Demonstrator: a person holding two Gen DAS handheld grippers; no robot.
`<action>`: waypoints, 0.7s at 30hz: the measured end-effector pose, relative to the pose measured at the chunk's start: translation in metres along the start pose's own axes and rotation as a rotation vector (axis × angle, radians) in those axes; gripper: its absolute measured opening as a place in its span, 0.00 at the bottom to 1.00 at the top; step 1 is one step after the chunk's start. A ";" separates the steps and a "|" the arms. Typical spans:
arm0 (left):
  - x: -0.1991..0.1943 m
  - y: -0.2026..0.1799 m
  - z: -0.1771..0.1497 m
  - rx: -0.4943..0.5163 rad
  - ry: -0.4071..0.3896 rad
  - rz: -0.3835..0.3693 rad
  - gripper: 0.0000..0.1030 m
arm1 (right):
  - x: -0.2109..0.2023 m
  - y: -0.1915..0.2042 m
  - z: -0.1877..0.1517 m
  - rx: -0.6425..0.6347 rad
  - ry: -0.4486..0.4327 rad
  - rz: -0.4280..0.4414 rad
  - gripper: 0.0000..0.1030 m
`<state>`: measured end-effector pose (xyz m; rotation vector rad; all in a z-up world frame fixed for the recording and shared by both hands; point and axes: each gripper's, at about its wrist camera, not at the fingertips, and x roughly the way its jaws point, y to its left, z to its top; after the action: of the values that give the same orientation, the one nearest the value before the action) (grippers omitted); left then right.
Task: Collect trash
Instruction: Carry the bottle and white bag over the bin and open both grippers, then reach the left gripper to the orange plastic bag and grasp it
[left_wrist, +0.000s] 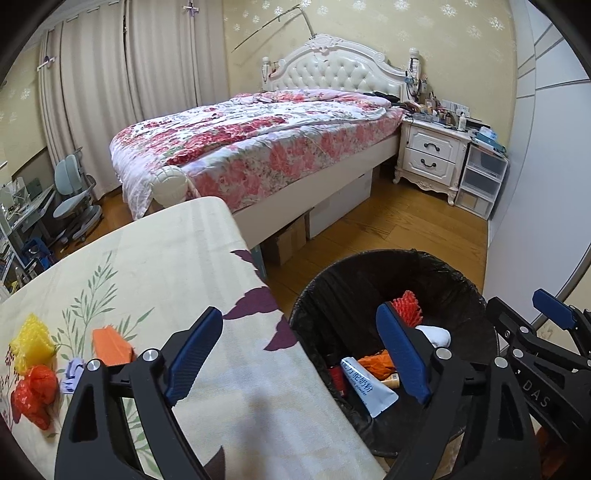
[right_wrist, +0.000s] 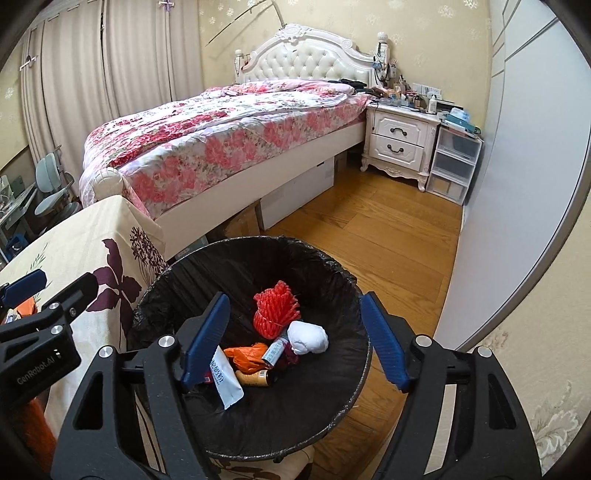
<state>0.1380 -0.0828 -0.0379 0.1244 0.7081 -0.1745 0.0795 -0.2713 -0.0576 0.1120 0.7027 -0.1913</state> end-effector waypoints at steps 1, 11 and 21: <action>-0.002 0.002 -0.001 -0.003 -0.001 0.004 0.83 | -0.001 0.001 0.000 -0.001 -0.001 -0.001 0.72; -0.029 0.033 -0.014 -0.043 -0.013 0.053 0.84 | -0.018 0.020 -0.010 -0.021 0.001 0.028 0.75; -0.057 0.087 -0.034 -0.114 -0.015 0.150 0.84 | -0.038 0.065 -0.021 -0.078 0.003 0.117 0.75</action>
<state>0.0912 0.0148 -0.0214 0.0667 0.6893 0.0083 0.0514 -0.1995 -0.0466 0.0785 0.7037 -0.0513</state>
